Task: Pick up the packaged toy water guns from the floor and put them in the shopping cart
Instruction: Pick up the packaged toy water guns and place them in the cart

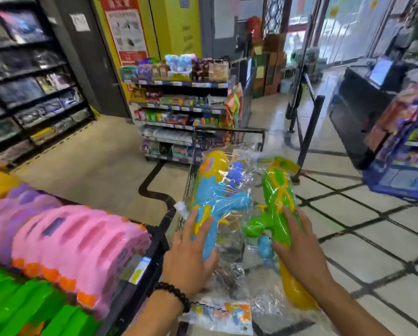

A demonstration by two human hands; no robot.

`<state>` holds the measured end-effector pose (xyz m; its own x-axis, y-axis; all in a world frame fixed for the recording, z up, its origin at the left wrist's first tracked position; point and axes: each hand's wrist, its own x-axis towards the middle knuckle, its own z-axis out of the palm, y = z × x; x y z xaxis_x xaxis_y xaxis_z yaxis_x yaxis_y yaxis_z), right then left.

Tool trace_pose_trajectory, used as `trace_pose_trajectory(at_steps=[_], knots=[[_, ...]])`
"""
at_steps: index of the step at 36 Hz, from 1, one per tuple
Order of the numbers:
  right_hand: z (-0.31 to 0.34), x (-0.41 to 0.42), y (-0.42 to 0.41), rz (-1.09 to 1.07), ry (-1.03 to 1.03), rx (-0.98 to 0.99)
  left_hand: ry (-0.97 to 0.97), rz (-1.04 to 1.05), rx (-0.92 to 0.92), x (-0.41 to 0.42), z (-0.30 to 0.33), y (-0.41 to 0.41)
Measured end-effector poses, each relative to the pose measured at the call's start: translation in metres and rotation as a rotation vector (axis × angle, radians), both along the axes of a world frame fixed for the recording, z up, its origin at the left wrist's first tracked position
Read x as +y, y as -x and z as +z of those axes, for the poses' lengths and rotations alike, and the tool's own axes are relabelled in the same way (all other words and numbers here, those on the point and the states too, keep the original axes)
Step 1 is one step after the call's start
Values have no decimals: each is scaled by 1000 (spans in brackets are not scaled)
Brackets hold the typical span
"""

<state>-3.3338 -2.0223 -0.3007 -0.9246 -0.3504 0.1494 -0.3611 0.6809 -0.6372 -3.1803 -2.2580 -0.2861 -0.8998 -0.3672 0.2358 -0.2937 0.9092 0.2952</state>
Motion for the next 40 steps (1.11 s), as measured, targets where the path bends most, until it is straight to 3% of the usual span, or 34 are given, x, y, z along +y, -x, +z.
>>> trace_pose_trajectory(at_steps=[12,22,40], knots=[[-26,-137,150,41,-60,-58,-61,95,-48,-143,-41,138],[-35,-223,263,-53,-57,-74,-40,38,-64,-241,-53,272],[-86,-273,409,-26,-7,-189,-46,118,-204,-281,-78,414]])
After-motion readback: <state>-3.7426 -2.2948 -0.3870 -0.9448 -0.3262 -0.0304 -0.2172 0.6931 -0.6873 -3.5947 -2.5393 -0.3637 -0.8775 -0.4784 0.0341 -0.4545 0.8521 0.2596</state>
